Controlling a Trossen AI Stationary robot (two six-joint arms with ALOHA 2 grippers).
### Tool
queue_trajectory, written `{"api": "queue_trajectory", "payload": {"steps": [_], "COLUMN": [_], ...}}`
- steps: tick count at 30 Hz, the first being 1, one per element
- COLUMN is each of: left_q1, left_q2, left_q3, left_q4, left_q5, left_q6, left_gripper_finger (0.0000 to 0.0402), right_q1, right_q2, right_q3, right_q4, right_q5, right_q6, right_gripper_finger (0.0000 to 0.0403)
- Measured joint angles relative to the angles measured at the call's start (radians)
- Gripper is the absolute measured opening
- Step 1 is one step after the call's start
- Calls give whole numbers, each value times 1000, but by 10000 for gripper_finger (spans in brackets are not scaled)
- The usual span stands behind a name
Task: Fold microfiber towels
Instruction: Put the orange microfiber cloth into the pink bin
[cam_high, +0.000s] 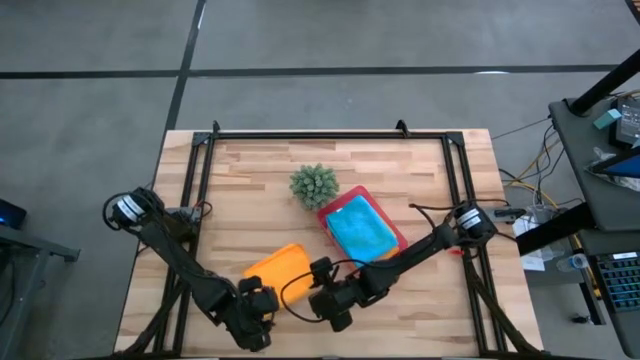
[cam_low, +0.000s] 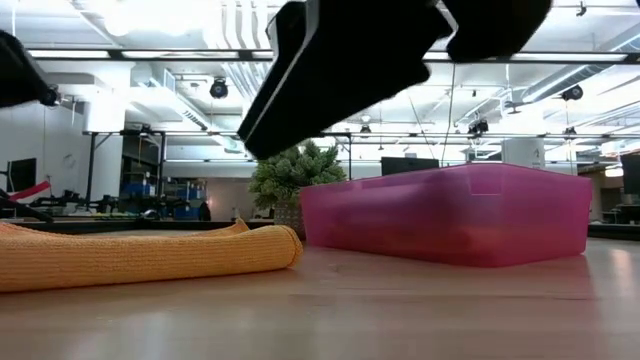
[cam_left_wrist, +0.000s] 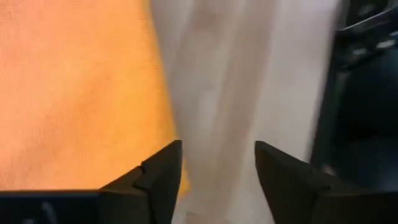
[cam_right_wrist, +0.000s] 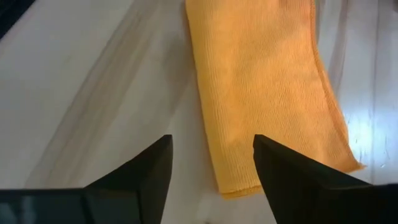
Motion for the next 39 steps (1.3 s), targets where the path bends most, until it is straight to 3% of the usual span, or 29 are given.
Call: {"api": "queue_trajectory", "payload": {"steps": [8, 13, 24, 28, 34, 39], "left_q1": [2, 3, 7, 7, 8, 10], "left_q2": [111, 155, 208, 204, 179, 171], "left_q3": [37, 83, 77, 77, 153, 195], "left_q4": [-82, -224, -301, -317, -355, -429], "left_q5": [19, 1, -21, -20, 14, -40], "left_q6": [55, 45, 36, 53, 206, 217], "left_gripper_finger": [203, 203, 203, 195, 173, 171], "right_q1": [-25, -30, -54, -54, -65, -66], "right_q2": [75, 102, 150, 154, 155, 156], "right_q3": [-1, -2, 1, 1, 1, 1], "right_q4": [59, 49, 77, 80, 82, 83], "right_q5": [11, 132, 125, 122, 53, 50], "right_q6": [-14, -20, -14, -4, 21, 25], "right_gripper_finger": [216, 216, 210, 174, 83, 30]}}
